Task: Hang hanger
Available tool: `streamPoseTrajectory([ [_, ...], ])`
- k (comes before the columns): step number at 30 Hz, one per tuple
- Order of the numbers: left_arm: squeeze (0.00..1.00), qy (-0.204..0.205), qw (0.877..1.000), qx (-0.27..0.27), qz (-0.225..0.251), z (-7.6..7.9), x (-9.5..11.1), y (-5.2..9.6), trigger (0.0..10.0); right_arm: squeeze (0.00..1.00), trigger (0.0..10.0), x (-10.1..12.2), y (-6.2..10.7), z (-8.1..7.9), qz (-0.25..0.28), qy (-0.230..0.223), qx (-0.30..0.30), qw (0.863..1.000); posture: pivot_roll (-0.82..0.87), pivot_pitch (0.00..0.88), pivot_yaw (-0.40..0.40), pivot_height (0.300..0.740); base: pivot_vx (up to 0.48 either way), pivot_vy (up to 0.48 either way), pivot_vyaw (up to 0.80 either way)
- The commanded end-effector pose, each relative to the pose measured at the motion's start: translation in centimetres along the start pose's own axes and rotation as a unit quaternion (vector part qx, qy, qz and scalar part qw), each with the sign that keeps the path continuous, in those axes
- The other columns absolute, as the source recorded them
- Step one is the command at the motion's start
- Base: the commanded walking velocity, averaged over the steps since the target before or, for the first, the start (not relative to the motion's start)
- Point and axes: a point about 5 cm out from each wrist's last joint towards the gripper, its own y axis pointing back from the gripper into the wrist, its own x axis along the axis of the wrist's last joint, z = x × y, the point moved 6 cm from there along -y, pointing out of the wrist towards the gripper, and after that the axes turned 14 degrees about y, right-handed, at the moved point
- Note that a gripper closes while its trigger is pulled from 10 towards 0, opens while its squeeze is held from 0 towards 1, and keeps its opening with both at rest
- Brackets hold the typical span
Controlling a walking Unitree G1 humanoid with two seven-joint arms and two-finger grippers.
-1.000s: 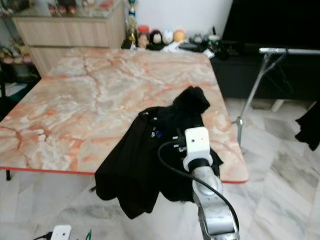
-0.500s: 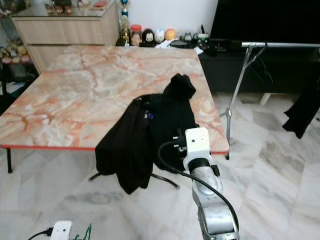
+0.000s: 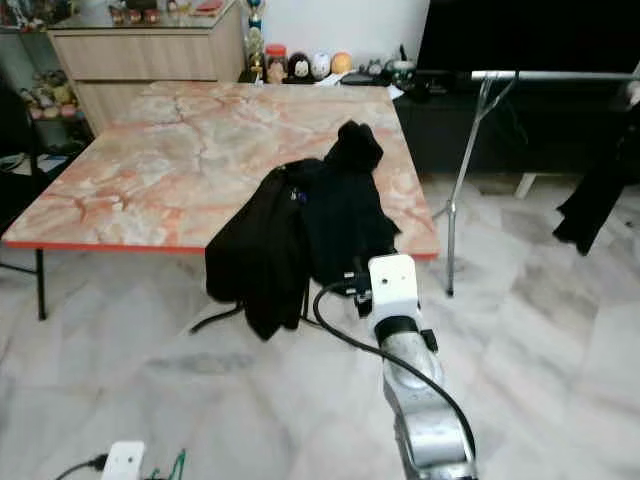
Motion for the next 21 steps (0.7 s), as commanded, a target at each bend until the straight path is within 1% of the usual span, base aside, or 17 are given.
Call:
streamPoseTrajectory([
  [1, 0.0, -0.009, 1.0, 0.004, 0.012, -0.4, 1.1, -0.1, 10.0, 0.0, 10.0, 0.4, -0.1, 0.2, 0.006, -0.003, -0.003, 1.0, -0.01, 0.0, -0.009, 0.74, 0.0, 0.0, 0.0],
  [2, 0.0, -0.016, 1.0, -0.002, 0.022, -0.2, 2.0, -0.3, 10.0, 0.0, 10.0, 0.3, -0.2, 0.1, 0.004, -0.001, -0.002, 1.0, -0.01, 0.0, -0.009, 0.74, 0.0, 0.0, 0.0],
  [4, 0.0, -0.023, 0.999, -0.008, 0.033, 0.1, 2.9, -0.4, 10.0, 0.0, 10.0, 0.1, -0.2, 0.1, 0.001, 0.001, 0.0, 1.0, -0.01, 0.0, -0.01, 0.74, 0.0, 0.0, 0.0],
  [6, 0.0, -0.033, 0.998, -0.018, 0.051, 0.6, 4.4, -0.6, 10.0, 0.0, 10.0, 0.0, -0.3, 0.1, -0.001, 0.005, 0.002, 1.0, -0.01, 0.0, -0.01, 0.74, 0.0, 0.0, 0.0],
  [7, 0.0, -0.045, 0.996, -0.037, 0.072, 1.5, 6.2, -0.8, 10.0, 0.0, 10.0, 0.0, -0.4, 0.1, -0.001, 0.006, 0.003, 1.0, 0.0, 0.0, -0.011, 0.74, 0.0, 0.0, 0.0],
  [8, 0.0, -0.053, 0.994, -0.05, 0.083, 2.1, 7.1, -0.9, 10.0, 0.0, 10.0, 0.0, -0.4, 0.2, 0.0, 0.007, 0.004, 1.0, 0.0, 0.0, -0.011, 0.74, 0.0, 0.0, 0.0],
  [10, 0.0, -0.069, 0.991, -0.068, 0.096, 2.9, 8.2, -1.0, 10.0, 0.0, 10.0, 0.0, -0.5, 0.2, 0.0, 0.008, 0.005, 1.0, 0.0, 0.0, -0.012, 0.74, 0.0, 0.0, 0.0],
  [11, 0.0, -0.099, 0.985, -0.097, 0.107, 4.1, 9.5, -0.9, 10.0, 0.0, 10.0, 0.0, -0.5, 0.1, 0.002, 0.01, 0.009, 1.0, 0.0, 0.0, -0.012, 0.74, 0.0, 0.0, 0.0],
  [12, 0.0, -0.111, 0.982, -0.108, 0.111, 4.6, 10.0, -0.9, 10.0, 0.0, 10.0, 0.0, -0.6, 0.1, 0.003, 0.011, 0.012, 1.0, 0.0, 0.0, -0.012, 0.74, 0.0, 0.0, 0.0],
  [14, 0.0, -0.145, 0.969, -0.154, 0.126, 6.3, 11.7, -0.6, 10.0, 0.0, 10.0, 0.2, -0.7, -0.3, 0.011, 0.023, 0.036, 0.999, 0.0, 0.0, -0.012, 0.74, 0.0, 0.0, 0.0],
  [15, 0.0, -0.157, 0.965, -0.168, 0.13, 6.9, 12.2, -0.4, 10.0, 0.0, 10.0, 0.3, -0.7, -0.4, 0.013, 0.027, 0.044, 0.999, 0.0, 0.0, -0.011, 0.74, 0.0, 0.0, 0.0],
  [17, 0.0, -0.19, 0.951, -0.206, 0.134, 8.4, 13.1, 0.0, 10.0, 0.0, 10.0, 0.5, -0.7, -0.6, 0.024, 0.043, 0.066, 0.997, 0.0, 0.0, -0.011, 0.74, 0.0, 0.0, 0.0],
  [18, 0.0, -0.24, 0.931, -0.243, 0.129, 9.7, 13.3, 0.6, 10.0, 0.0, 10.0, 0.6, -0.7, -0.5, 0.032, 0.052, 0.085, 0.994, 0.0, 0.0, -0.011, 0.74, 0.0, 0.0, 0.0],
  [19, 0.0, -0.272, 0.917, -0.265, 0.122, 10.5, 13.2, 1.0, 10.0, 0.0, 10.0, 0.6, -0.6, -0.5, 0.039, 0.067, 0.102, 0.992, 0.0, 0.0, -0.011, 0.74, 0.0, 0.0, 0.0],
  [20, 0.0, -0.272, 0.917, -0.265, 0.122, 10.5, 13.2, 1.0, 10.0, 0.0, 10.0, 0.6, -0.6, -0.5, 0.039, 0.067, 0.102, 0.992, 0.0, 0.0, -0.011, 0.74, 0.0, 0.0, 0.0],
  [21, 0.0, -0.323, 0.893, -0.294, 0.109, 11.4, 12.8, 1.5, 10.0, 0.0, 10.0, 0.5, -0.3, -0.6, 0.047, 0.093, 0.138, 0.985, 0.0, 0.0, -0.015, 0.74, 0.0, 0.0, 0.0],
])
